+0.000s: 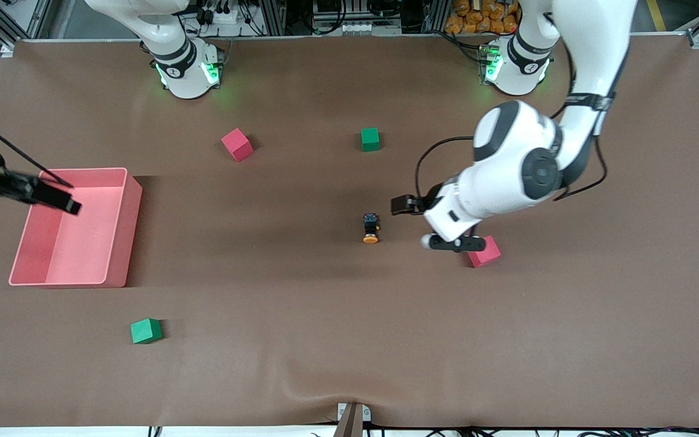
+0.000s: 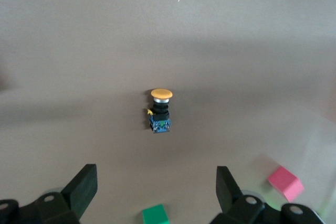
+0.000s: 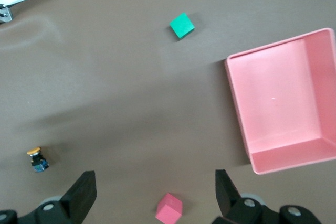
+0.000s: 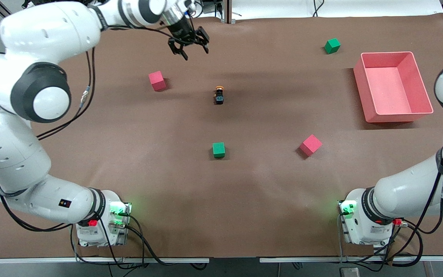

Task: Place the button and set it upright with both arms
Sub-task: 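Withdraw the right gripper while the left gripper moves above the button, then lower the open left gripper around the button's blue base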

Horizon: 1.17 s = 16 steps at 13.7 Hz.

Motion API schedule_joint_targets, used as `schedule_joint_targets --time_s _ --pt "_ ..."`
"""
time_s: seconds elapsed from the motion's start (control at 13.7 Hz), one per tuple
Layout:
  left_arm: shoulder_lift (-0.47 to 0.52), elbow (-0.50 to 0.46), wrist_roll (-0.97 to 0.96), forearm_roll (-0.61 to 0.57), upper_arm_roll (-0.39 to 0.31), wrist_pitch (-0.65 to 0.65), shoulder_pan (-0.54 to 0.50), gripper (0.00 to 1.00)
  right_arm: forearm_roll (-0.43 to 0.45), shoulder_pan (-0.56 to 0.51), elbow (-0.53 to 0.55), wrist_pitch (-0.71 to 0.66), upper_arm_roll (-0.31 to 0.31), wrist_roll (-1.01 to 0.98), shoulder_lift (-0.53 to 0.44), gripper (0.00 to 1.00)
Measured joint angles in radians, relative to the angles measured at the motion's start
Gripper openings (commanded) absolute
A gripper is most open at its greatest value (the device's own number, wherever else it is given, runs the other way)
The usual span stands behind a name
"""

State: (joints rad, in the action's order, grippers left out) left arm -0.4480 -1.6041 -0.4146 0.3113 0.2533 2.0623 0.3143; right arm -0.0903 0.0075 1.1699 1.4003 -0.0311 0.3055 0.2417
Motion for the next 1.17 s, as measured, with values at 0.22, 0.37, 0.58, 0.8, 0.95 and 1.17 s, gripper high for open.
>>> schedule_joint_targets --time_s 0.22,0.37,0.58,0.8,0.95,1.17 --pt "-0.064 0.033 -0.045 -0.051 0.0 0.021 0.042 1.0 0.028 0.0 0.142 0.02 -0.01 -0.005 -0.132 1.0" --pt "-0.115 0.064 -0.043 -0.055 -0.002 0.02 0.042 1.0 0.041 0.0 0.195 0.026 -0.016 -0.029 -0.175 1.0" --pt "-0.189 0.125 -0.042 -0.055 -0.002 -0.021 0.058 1.0 0.054 0.0 0.261 0.062 -0.029 -0.05 -0.221 1.0" --pt "-0.24 0.2 -0.042 -0.055 -0.002 -0.077 0.077 1.0 0.056 0.001 0.299 0.071 -0.059 -0.055 -0.26 1.0" --pt "-0.263 0.222 -0.042 -0.056 -0.006 -0.084 0.1 1.0 0.058 0.001 0.317 0.073 -0.062 -0.055 -0.275 1.0" --pt "-0.3 0.253 -0.042 -0.057 -0.021 -0.084 0.128 1.0 0.061 0.001 0.352 0.073 -0.062 -0.055 -0.297 1.0"
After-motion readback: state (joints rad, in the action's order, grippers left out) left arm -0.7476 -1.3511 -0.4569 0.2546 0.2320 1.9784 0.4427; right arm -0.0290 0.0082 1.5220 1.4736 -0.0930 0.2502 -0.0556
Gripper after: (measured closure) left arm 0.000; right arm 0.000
